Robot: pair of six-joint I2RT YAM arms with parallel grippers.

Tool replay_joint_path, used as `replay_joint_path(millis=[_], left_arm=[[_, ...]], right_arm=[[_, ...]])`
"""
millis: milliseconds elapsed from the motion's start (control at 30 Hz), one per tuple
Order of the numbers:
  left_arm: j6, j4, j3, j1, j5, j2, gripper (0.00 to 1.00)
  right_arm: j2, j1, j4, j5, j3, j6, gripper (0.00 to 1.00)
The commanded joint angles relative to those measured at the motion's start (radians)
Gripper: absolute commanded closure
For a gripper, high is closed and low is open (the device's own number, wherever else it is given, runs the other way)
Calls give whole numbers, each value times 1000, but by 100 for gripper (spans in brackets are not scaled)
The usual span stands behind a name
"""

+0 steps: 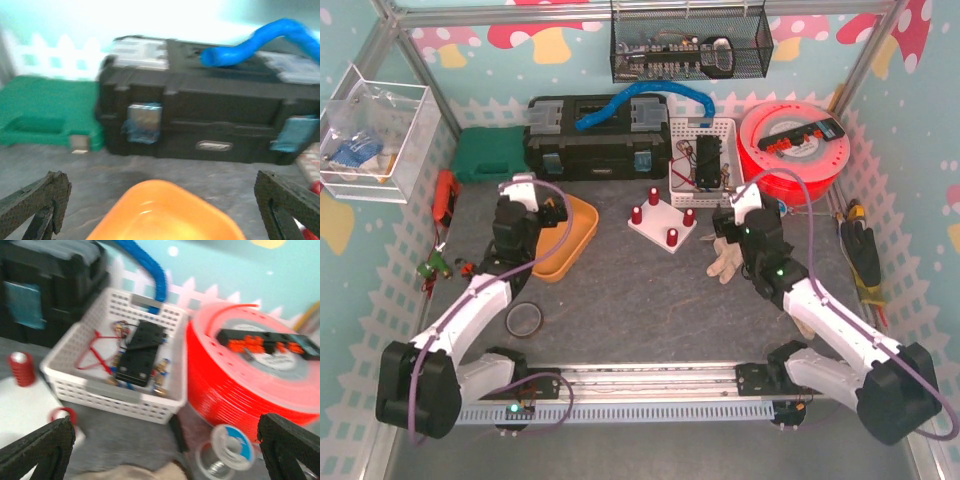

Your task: Install the large spring

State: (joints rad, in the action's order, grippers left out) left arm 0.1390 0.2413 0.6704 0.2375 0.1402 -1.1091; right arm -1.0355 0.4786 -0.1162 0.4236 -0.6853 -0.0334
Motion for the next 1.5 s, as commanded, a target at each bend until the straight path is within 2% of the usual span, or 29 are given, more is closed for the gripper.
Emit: replay_joint_path(millis=[0,167,267,367,533,667,833,933,1033,1167,1467], left_arm=[[-31,251,-145,-14,273,-10,1],[-64,448,-287,-111,80,-60,1],[-95,596,-355,-123,15,-109,1],[-135,653,-362,-129,-102,-167,1],[-134,772,-370,-139,-131,-284,1],[-121,827,-355,-157,-142,-353,1],[-90,950,-408,-175,-123,-384,1],[-72,1060,-453,-185,-114,-416,1],[-75,1026,-441,-187,-126,-413,1],[-76,1036,-444,-187,-127,-416,1],[-75,1034,-440,-186,-126,-421,1]], right_arm=[[77,-63,-324,112,149,117,1],[66,-177,-369,52,253,102,1],[30,-260,-428,-37,309,82,2],[-29,-339,-506,-93,358,59,1],[-176,-437,-739,-222,405,17,1],[-320,-456,-871,-252,376,6,2],[-449,-473,-974,-292,371,-2,1],[-441,-482,-1006,-328,396,-3,1],[-439,-503,-1042,-375,419,-7,1],[-479,-506,-1212,-415,490,6,1],[-477,-505,-1182,-399,480,5,1]])
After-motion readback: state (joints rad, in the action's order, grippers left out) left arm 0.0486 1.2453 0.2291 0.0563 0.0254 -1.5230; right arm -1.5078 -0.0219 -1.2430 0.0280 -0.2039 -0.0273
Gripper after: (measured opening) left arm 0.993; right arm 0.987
